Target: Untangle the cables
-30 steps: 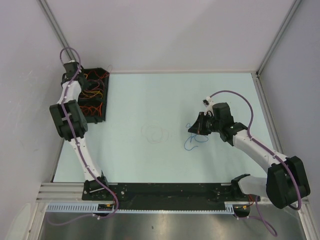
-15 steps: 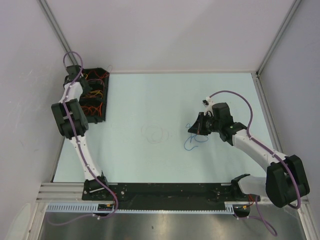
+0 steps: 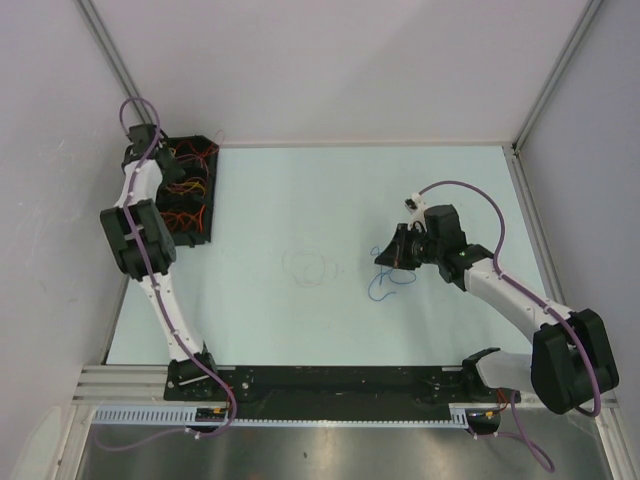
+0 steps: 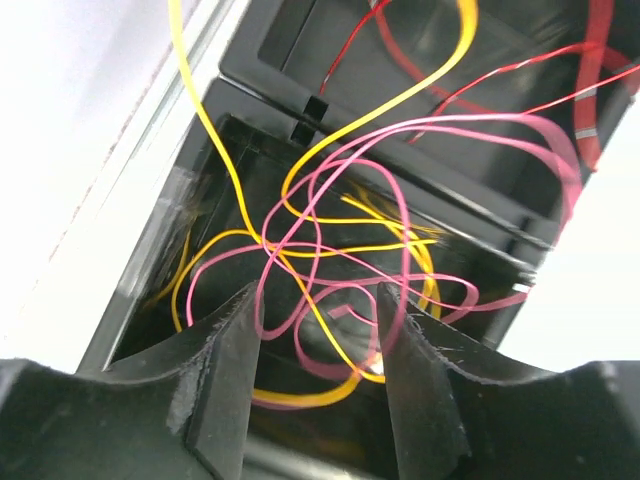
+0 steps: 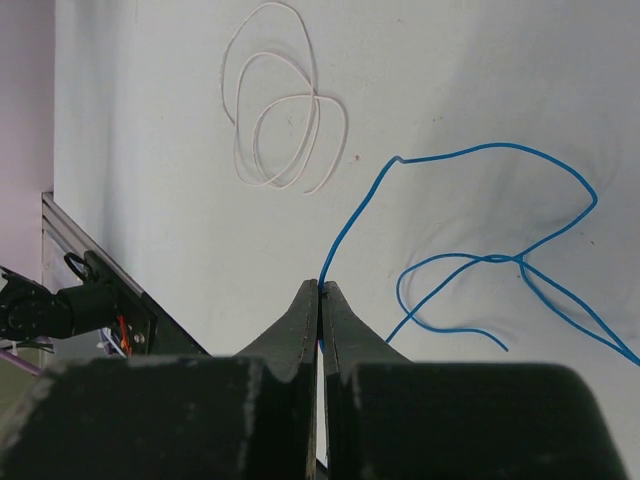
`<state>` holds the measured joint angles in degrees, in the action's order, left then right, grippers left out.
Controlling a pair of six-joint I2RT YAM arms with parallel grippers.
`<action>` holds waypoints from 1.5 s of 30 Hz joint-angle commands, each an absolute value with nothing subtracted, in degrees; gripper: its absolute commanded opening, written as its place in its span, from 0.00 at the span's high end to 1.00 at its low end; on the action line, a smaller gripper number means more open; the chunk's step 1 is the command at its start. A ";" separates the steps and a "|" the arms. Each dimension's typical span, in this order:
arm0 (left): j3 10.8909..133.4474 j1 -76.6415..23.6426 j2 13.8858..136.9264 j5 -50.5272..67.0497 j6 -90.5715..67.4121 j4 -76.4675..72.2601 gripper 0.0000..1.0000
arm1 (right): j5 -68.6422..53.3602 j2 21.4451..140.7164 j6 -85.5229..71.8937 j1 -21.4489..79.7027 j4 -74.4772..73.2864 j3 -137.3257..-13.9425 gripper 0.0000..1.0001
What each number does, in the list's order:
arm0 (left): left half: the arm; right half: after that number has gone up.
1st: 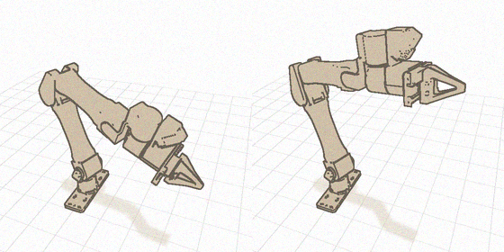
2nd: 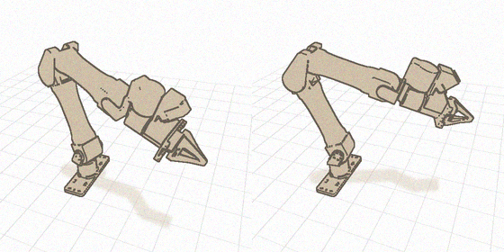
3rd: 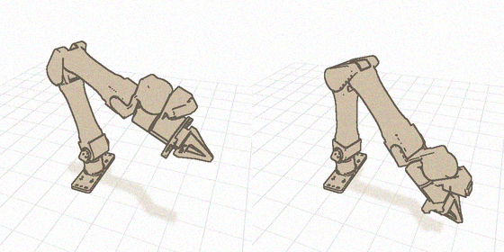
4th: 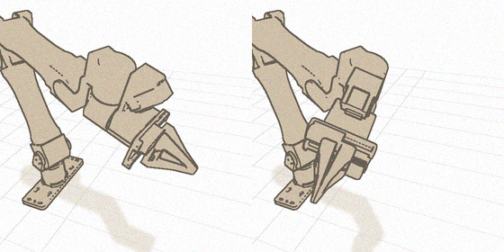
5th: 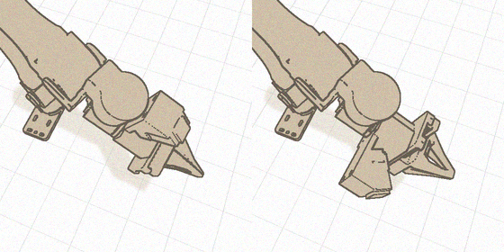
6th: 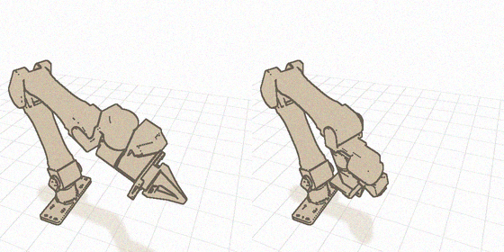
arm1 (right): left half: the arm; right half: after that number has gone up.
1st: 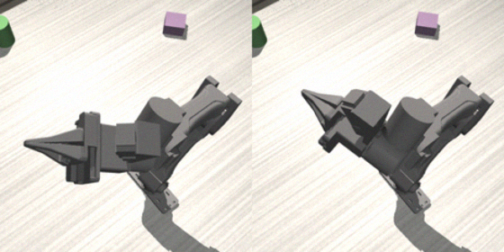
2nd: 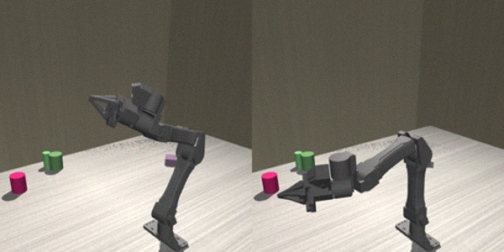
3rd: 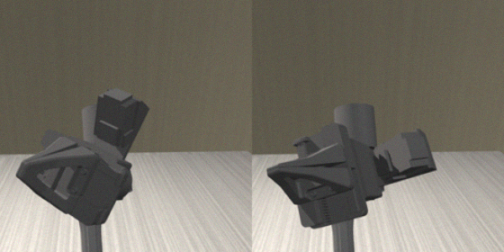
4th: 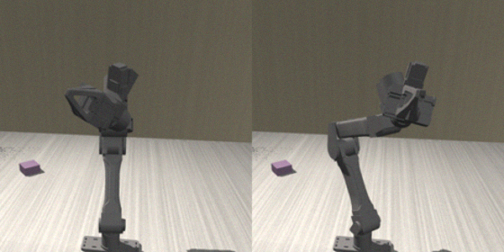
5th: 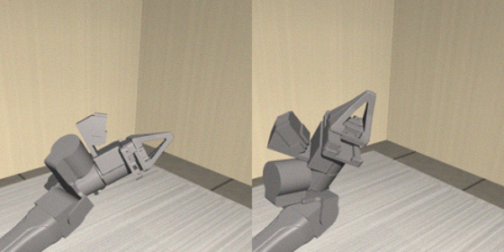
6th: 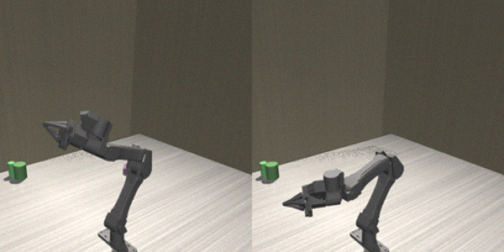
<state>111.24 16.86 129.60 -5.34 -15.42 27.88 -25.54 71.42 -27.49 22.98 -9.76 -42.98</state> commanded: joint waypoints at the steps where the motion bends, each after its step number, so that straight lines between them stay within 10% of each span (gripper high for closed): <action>1: 114.96 17.23 119.28 -3.87 -20.55 29.26 0.43 | -27.25 69.00 -29.18 22.77 -6.33 -43.24 1.00; 12: 110.40 9.68 102.32 -1.14 -23.29 34.18 0.14 | -27.16 65.57 -29.09 24.87 -9.58 -49.39 1.00; 28: 48.73 -34.61 64.96 7.13 -21.89 6.09 0.19 | -18.72 69.60 -31.90 31.46 -16.78 -54.58 1.00; 45: 37.27 -58.70 73.47 -6.94 -13.36 -18.36 0.22 | -18.81 71.28 -33.57 31.99 -17.84 -55.11 1.00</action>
